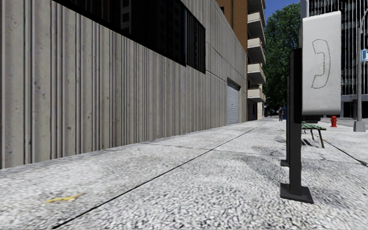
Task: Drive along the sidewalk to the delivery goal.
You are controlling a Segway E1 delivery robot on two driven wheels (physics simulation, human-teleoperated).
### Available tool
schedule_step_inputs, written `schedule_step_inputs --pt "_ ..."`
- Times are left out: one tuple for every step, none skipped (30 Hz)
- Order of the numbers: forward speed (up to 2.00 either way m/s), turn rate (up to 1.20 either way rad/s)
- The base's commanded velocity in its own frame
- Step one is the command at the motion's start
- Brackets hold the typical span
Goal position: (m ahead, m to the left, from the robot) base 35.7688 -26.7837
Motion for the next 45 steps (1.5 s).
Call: schedule_step_inputs --pt "1.98 0.0" --pt "1.99 0.0" --pt "1.99 0.0" --pt "1.99 0.0" --pt "1.99 0.0" --pt "1.98 0.0" --pt "1.97 -0.06" --pt "1.97 -0.15" --pt "1.97 -0.15" --pt "2.0 -0.2" --pt "2.0 -0.21" --pt "2.0 -0.21" --pt "2.0 -0.21" --pt "2.0 -0.21" --pt "2.0 -0.21" --pt "2.0 -0.21" --pt "2.0 -0.21" --pt "2.0 -0.21" --pt "2.0 -0.21" --pt "2.0 -0.21" --pt "2.0 -0.22" --pt "2.0 -0.23" --pt "2.0 -0.24" --pt "2.0 -0.24" --pt "2.0 -0.27" --pt "2.0 -0.3" --pt "2.0 -0.3" --pt "2.0 -0.32" --pt "2.0 -0.32" --pt "2.0 -0.33" --pt "2.0 -0.36" --pt "2.0 -0.39" --pt "2.0 -0.4" --pt "2.0 -0.4" --pt "2.0 -0.4" --pt "2.0 -0.4" --pt "2.0 -0.4" --pt "2.0 -0.4" --pt "2.0 -0.4" --pt "2.0 -0.4" --pt "2.0 -0.4" --pt "2.0 -0.4" --pt "2.0 -0.4" --pt "2.0 -0.4" --pt "2.0 -0.4"
